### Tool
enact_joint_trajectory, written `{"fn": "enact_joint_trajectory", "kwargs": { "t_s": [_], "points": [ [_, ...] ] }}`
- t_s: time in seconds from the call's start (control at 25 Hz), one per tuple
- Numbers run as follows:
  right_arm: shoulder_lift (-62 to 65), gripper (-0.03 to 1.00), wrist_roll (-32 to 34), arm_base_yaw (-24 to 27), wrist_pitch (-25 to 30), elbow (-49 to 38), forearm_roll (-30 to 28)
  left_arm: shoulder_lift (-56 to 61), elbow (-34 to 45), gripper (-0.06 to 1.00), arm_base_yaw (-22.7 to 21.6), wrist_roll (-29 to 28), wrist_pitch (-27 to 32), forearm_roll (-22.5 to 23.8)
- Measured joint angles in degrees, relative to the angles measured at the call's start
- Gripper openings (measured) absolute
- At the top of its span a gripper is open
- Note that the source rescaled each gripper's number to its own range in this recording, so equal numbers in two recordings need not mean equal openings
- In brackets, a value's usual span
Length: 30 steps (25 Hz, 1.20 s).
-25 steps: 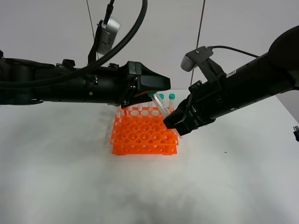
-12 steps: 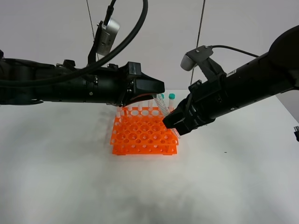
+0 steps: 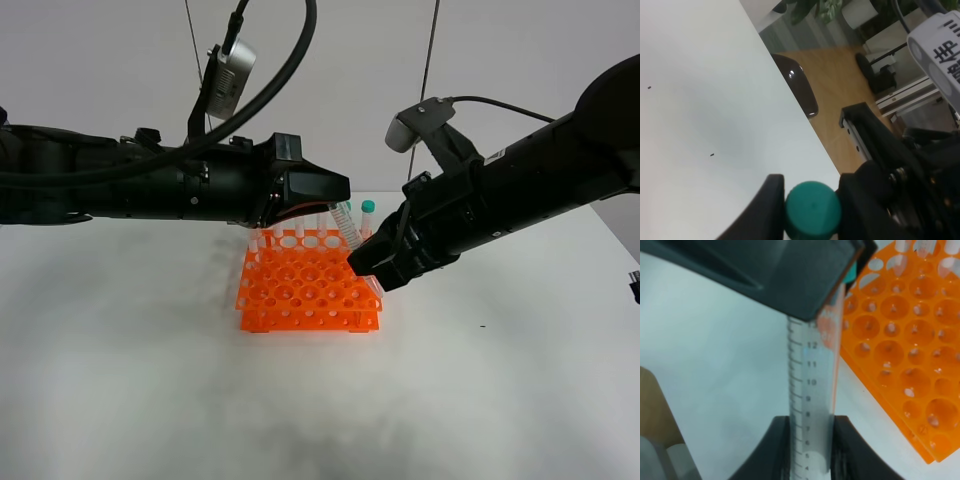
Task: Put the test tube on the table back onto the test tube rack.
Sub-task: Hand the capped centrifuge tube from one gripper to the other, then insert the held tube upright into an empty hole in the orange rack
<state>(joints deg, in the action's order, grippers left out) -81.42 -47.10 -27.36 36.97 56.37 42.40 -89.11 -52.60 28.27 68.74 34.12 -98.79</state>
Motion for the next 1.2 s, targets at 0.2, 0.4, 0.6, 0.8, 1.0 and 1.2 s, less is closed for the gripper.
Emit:
{"fn": "enact_joint_trajectory", "kwargs": {
  "t_s": [0.2,0.4,0.6,0.8,1.0,1.2],
  "points": [
    [0.04,0.90,0.28,0.00,-0.30,0.35,-0.28,0.00,-0.06,0.00,0.06,0.00,1.61,-0.09],
    [1.41,0.99,8.67,0.00,5.26,5.38,-6.48,0.00,-0.06,0.00,0.06,0.00,1.77,-0.14],
    [1.65,1.00,24.45,0.00,16.08,13.96,-21.39,0.00,-0.06,0.00,0.06,0.00,1.77,-0.14],
    [1.76,1.00,38.17,5.04,21.05,17.44,-31.92,0.00,-0.06,0.00,0.06,0.00,1.77,-0.14],
    [-0.26,1.00,43.57,15.92,22.69,17.56,-34.27,0.00,-0.06,0.00,0.06,0.00,1.59,-0.14],
    [-3.81,1.00,44.32,25.26,27.31,17.60,-35.11,0.00,-0.06,0.00,0.06,0.00,1.27,-0.14]
  ]
}}
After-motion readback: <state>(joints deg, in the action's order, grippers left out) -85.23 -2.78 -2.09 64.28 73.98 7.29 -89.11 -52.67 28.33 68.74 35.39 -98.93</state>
